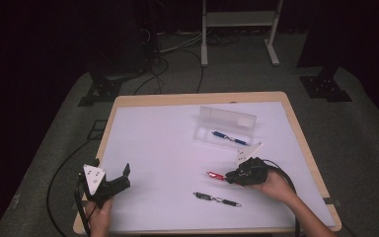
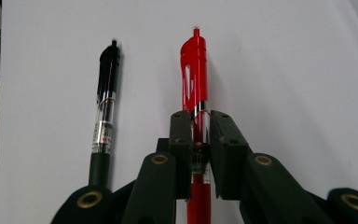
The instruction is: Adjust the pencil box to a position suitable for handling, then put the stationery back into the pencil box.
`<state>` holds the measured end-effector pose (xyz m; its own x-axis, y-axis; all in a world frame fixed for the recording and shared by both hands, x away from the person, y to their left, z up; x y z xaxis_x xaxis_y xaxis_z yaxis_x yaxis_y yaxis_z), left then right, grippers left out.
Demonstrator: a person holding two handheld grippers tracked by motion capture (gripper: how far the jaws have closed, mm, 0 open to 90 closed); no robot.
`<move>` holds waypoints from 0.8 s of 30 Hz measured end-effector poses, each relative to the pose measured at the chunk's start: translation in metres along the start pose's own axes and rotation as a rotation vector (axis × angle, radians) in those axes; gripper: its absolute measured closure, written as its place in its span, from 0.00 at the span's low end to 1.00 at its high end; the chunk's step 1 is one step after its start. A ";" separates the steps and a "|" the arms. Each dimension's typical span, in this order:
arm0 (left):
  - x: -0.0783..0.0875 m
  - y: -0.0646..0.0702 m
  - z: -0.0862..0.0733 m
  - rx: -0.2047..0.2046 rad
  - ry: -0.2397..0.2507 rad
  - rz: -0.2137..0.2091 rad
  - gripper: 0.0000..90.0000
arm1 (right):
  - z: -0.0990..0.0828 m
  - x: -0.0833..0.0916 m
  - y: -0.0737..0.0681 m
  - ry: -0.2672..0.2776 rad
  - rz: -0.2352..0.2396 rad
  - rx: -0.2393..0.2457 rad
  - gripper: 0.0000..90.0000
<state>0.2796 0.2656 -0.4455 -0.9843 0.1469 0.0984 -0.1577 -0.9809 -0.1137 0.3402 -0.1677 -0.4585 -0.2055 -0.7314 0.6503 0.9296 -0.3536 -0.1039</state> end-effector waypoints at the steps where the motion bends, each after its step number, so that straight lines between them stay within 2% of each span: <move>1: 0.000 0.000 0.000 0.000 -0.003 0.000 0.00 | 0.000 0.000 0.000 0.000 0.000 0.000 0.88; 5: 0.001 -0.001 0.001 0.002 -0.001 0.002 0.00 | 0.014 0.008 0.008 -0.001 -0.010 0.026 0.88; 9: 0.001 -0.001 0.001 -0.001 0.000 0.003 0.00 | 0.025 0.015 0.014 0.018 -0.011 0.025 0.88; 10: 0.001 -0.001 0.001 -0.005 0.001 0.003 0.00 | 0.032 0.020 0.018 0.032 -0.010 0.019 0.88; 12: 0.001 -0.001 0.001 -0.005 0.000 0.002 0.00 | 0.034 0.021 0.019 0.034 -0.013 0.021 0.88; 13: 0.001 -0.001 0.000 -0.004 -0.003 0.002 0.00 | 0.041 0.026 0.026 0.036 -0.022 0.036 0.88; 15: 0.000 -0.001 0.000 -0.003 0.001 0.004 0.00 | 0.044 0.027 0.027 0.037 -0.026 0.027 0.87; 16: 0.001 -0.002 0.000 0.004 0.003 0.005 0.00 | 0.050 0.030 0.033 0.036 -0.031 0.040 0.87; 17: 0.001 -0.002 0.000 0.004 0.003 0.005 0.00 | 0.050 0.030 0.033 0.036 -0.031 0.040 0.87; 18: 0.001 -0.002 0.000 0.005 0.005 0.007 0.00 | 0.059 0.032 0.039 0.041 -0.033 0.047 0.87; 24: 0.002 -0.001 0.000 -0.005 0.004 0.008 0.00 | 0.077 0.033 0.055 0.042 -0.047 0.059 0.87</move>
<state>0.2780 0.2668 -0.4448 -0.9857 0.1400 0.0937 -0.1507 -0.9814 -0.1191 0.4086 -0.1659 -0.3847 -0.2605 -0.7392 0.6211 0.9349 -0.3538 -0.0290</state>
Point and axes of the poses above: each handheld gripper's, and its own axes: x roughly backward along the jaws, z roughly out of its top, y roughly to its right, the point moved 2 cm from there along -x, roughly forward along the jaws, and after that the axes turned 8 degrees about y, right-handed, at the moved point
